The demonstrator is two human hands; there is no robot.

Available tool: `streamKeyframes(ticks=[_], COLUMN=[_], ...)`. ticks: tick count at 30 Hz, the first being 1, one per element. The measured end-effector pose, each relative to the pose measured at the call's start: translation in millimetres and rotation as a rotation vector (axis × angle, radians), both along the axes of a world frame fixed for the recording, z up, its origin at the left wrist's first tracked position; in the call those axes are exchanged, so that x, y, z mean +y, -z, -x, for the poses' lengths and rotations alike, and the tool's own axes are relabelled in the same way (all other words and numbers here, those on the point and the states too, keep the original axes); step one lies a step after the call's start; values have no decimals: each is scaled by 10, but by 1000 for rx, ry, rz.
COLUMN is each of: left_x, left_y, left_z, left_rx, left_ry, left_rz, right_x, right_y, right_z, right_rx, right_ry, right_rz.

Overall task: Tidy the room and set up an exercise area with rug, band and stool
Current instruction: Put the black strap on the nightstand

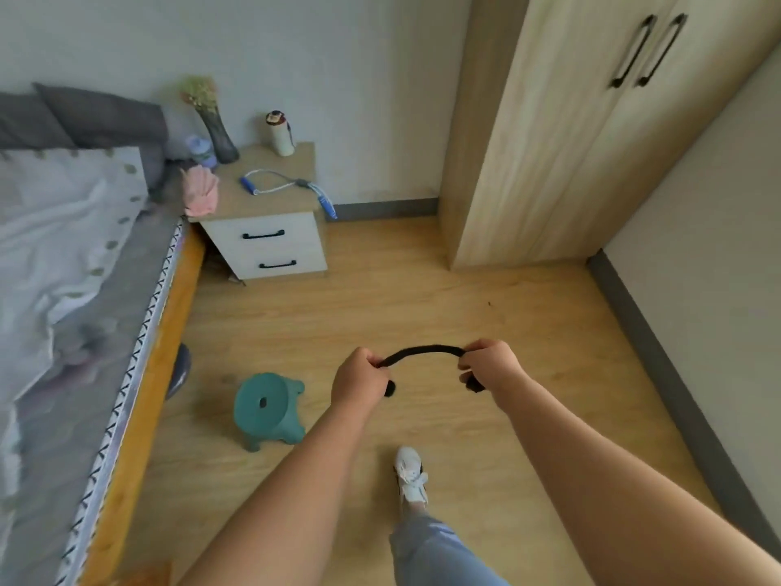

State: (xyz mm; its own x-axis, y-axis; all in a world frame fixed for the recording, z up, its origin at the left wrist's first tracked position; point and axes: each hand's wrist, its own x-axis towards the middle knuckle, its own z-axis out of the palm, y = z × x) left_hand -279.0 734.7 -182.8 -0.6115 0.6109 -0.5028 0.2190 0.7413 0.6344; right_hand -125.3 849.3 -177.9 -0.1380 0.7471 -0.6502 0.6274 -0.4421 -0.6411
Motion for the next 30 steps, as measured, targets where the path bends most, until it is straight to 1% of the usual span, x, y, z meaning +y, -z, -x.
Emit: streamKeyframes(ticks=[5,9,13,16,20,25,30], left_x=[610,977,1158,1383,1697,2136,2792], left_y=[-72,-109,-112,-28,62,49,35], left_z=[810,1487,2046,2602,3309,4205,5006], left_rx=[28,68,63,53,63,106,118], left_ry=[-97,-168,-269,-350,-326,-286,-308], left_rz=[24,9,-26,-10,27,66,33], right_x=[836,1361,1619,1842,2145,2597,3146], right_y=[39,-9,-19,4,47,22,-3], right_z=[970,1788,2507,3169,3883,4698,5331], right_rx=[25,47,65,75,44,-60,-52], right_ry=[-115,-230,-300,-356,-378,-427,-421], right_rz=[52,47,59,87,74,78,30])
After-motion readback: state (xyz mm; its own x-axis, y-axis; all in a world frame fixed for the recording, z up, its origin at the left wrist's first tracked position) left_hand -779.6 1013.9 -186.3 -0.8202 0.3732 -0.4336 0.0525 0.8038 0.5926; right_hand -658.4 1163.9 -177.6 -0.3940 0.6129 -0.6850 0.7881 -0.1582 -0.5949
